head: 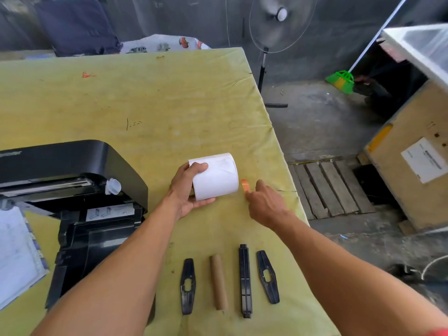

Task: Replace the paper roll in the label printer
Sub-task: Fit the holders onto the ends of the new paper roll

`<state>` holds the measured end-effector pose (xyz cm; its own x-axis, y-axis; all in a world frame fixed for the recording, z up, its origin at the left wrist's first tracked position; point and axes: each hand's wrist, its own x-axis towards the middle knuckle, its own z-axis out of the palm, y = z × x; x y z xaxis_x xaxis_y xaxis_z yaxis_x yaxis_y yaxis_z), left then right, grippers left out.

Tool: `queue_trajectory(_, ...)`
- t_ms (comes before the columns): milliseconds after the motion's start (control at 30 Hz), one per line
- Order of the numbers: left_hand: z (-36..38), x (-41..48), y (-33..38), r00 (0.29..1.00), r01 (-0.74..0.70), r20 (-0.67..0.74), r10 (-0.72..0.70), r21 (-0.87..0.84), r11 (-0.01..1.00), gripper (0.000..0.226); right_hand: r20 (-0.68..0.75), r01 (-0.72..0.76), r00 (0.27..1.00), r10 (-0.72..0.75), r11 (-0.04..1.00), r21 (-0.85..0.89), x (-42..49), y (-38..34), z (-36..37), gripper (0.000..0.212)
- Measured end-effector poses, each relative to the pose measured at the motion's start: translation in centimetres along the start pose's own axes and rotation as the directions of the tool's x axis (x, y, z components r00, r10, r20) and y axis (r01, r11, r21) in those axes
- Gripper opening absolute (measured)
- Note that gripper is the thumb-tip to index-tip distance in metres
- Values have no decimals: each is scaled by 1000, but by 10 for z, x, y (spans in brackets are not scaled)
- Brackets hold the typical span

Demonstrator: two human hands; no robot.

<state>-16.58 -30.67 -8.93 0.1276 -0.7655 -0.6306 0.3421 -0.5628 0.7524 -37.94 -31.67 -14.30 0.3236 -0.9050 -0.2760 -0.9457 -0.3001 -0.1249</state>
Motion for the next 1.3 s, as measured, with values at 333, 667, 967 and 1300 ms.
queue_trajectory(333, -7, -54, 8, 997, -58, 61, 54, 66, 996, 59, 164, -183, 981, 103, 214, 960, -46, -23, -87, 61)
queue_trajectory(667, -30, -113, -20, 992, -103, 81, 100, 35, 994, 59, 141, -155, 975, 170, 73, 985, -109, -89, -71, 55)
queue_trajectory(967, -38, -141, -53, 938, -305, -122, 325, 159, 939, 49, 200, -191, 953, 229, -61, 980, -148, -114, -56, 54)
queue_trajectory(1300, -48, -117, -63, 945, -283, -160, 286, 41, 958, 45, 320, -310, 936, 145, -91, 946, -126, -85, -38, 69)
